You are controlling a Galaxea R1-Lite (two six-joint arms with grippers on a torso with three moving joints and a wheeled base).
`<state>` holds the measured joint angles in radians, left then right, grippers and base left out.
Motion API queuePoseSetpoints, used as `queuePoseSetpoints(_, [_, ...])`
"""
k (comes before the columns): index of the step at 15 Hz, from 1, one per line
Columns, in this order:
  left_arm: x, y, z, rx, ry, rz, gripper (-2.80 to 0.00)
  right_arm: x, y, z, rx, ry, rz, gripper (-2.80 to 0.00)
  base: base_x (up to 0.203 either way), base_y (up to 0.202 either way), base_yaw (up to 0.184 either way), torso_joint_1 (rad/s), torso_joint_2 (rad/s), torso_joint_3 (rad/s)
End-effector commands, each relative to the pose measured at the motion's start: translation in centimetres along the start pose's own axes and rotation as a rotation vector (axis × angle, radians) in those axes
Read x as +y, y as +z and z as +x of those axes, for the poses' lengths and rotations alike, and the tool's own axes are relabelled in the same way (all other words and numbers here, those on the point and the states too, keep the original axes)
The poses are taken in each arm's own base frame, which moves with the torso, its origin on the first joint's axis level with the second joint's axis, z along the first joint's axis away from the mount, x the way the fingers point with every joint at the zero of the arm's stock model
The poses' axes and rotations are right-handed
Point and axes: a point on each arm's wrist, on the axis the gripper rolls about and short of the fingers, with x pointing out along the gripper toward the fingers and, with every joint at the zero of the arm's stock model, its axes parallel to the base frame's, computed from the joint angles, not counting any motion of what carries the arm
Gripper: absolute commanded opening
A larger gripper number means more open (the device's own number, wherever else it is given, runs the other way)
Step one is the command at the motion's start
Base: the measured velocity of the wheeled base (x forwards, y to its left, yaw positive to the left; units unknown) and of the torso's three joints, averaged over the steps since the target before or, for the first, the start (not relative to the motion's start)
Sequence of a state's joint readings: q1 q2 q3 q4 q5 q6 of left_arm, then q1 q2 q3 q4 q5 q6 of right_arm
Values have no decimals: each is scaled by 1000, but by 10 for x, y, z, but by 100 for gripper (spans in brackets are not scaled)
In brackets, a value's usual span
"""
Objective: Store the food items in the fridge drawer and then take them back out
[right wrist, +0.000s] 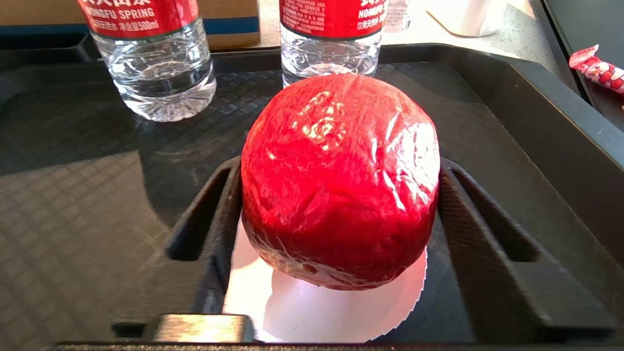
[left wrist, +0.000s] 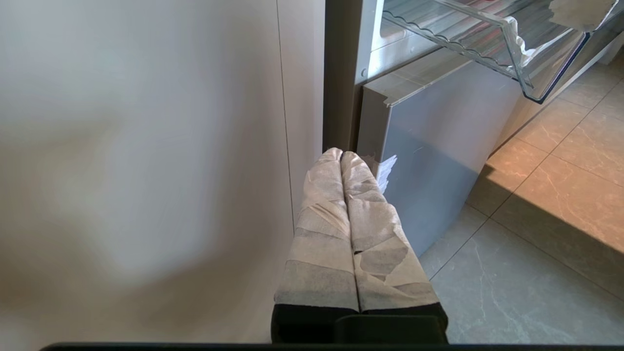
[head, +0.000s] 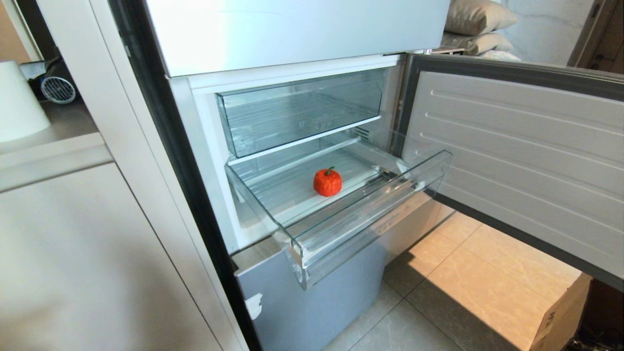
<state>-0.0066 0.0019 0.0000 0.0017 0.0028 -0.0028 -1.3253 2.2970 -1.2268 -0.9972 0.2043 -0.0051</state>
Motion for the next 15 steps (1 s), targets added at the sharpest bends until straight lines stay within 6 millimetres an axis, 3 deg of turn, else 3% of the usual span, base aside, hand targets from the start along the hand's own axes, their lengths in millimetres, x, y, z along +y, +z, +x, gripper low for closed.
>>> queuePoseSetpoints(1, [0,0,0,1,1,0,-280,0,3,0,-11,1,-5,0,0,0,0,0,0,0])
queuePoseSetpoints(6, [0,0,0,1,-1,0,-280,0,11,-3,-29,1,-5,0,0,0,0,0,0,0])
queuePoseSetpoints(12, [0,0,0,1,1,-1,-280,4,74,-39,-155,-13,3,0,0,0,0,0,0,0])
queuePoseSetpoints(13, [0,0,0,1,1,-2,-280,3,86,-51,-174,-19,16,-280,0,0,0,0,0,0])
queuePoseSetpoints(15, [0,0,0,1,1,-2,-280,4,112,-82,-211,-30,52,-280,0,0,0,0,0,0])
